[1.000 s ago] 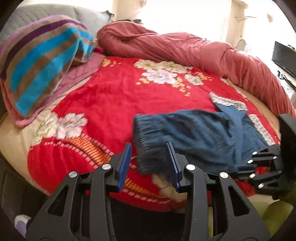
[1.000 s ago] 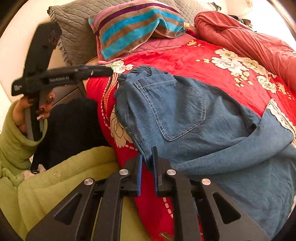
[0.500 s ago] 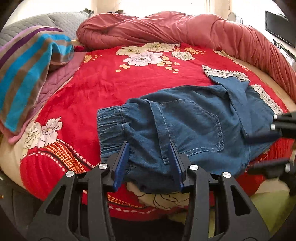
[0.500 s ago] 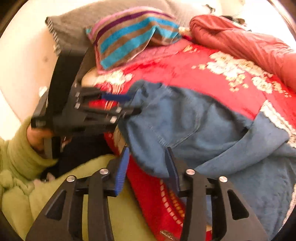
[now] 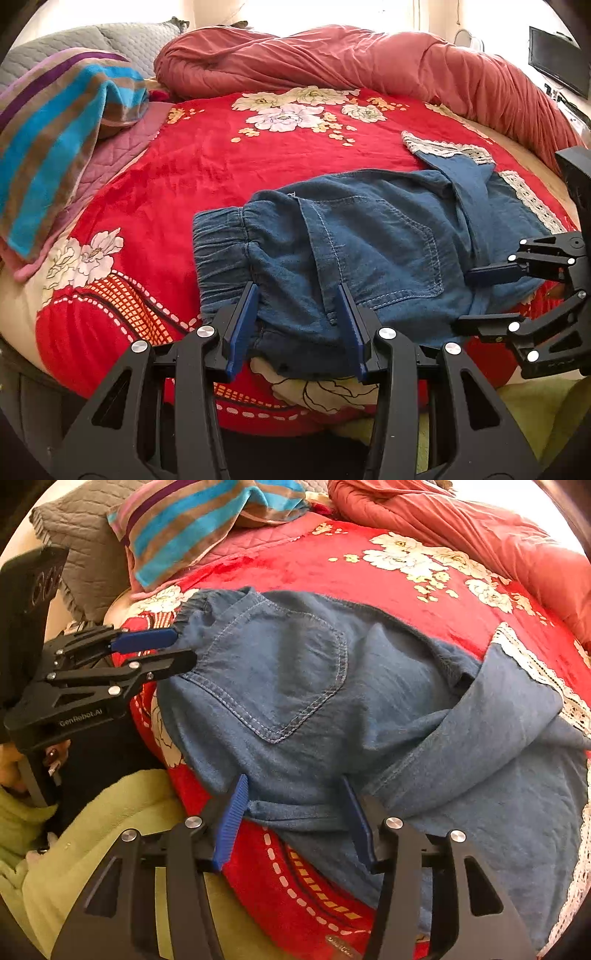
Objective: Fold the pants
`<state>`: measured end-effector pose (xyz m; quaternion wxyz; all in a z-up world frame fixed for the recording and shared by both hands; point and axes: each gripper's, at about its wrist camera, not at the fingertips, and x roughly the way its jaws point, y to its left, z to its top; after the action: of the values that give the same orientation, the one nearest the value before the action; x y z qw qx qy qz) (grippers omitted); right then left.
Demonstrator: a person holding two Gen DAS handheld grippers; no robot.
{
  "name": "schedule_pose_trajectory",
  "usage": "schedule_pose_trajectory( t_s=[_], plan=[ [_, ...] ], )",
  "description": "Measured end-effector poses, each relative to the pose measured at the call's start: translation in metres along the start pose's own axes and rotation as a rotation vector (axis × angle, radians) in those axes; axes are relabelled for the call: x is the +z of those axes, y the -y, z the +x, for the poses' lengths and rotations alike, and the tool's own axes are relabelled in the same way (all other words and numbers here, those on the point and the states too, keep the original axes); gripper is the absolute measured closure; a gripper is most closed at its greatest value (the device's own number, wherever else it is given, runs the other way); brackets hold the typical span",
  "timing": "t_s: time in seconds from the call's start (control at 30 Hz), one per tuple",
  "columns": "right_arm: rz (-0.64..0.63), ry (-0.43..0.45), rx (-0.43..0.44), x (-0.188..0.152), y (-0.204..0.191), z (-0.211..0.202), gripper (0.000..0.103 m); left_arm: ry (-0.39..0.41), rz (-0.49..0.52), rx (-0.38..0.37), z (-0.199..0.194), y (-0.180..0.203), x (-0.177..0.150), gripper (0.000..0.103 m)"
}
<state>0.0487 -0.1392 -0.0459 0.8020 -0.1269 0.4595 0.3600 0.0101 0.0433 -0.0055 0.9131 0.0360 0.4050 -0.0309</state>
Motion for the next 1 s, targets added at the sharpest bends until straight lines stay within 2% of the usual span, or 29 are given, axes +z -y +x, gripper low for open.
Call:
schedule_pose_trajectory(
  t_s=[0.1, 0.2, 0.27, 0.4, 0.5, 0.53, 0.57, 0.6, 0.7, 0.8, 1.0],
  plan=[
    [0.016, 0.02, -0.011, 0.005, -0.001, -0.008, 0.043, -0.001, -0.002, 0.007, -0.001, 0.0, -0.001, 0.065],
    [0.033, 0.051, -0.022, 0.005, 0.004, -0.019, 0.035, -0.008, -0.022, 0.019, -0.002, 0.0, -0.001, 0.054],
    [0.043, 0.065, -0.031, 0.007, 0.008, -0.023, 0.033, -0.001, -0.051, 0.011, -0.006, -0.003, -0.002, 0.054],
    [0.065, 0.093, -0.043, 0.008, 0.016, -0.033, 0.032, 0.03, -0.069, 0.019, -0.017, -0.004, 0.001, 0.053],
    [0.078, 0.114, -0.059, 0.007, 0.022, -0.041, 0.031, 0.051, -0.086, 0.021, -0.025, -0.005, 0.003, 0.048],
    [0.086, 0.123, -0.068, 0.008, 0.025, -0.045, 0.03, 0.055, -0.09, 0.022, -0.027, -0.005, 0.003, 0.045],
    [0.092, 0.13, -0.076, 0.008, 0.028, -0.047, 0.022, 0.061, -0.094, 0.023, -0.03, -0.004, 0.004, 0.044],
    [0.098, 0.138, -0.084, 0.008, 0.03, -0.049, 0.021, 0.066, -0.096, 0.023, -0.031, -0.004, 0.004, 0.043],
    [0.119, 0.168, -0.112, 0.007, 0.04, -0.06, 0.02, 0.081, -0.104, 0.018, -0.037, -0.003, 0.006, 0.041],
    [0.145, 0.2, -0.15, 0.007, 0.054, -0.071, 0.017, 0.09, -0.1, 0.011, -0.041, 0.002, 0.009, 0.035],
    [0.23, 0.26, -0.227, 0.001, 0.093, -0.095, 0.016, 0.087, -0.065, -0.032, -0.042, 0.021, 0.015, 0.034]
  ],
)
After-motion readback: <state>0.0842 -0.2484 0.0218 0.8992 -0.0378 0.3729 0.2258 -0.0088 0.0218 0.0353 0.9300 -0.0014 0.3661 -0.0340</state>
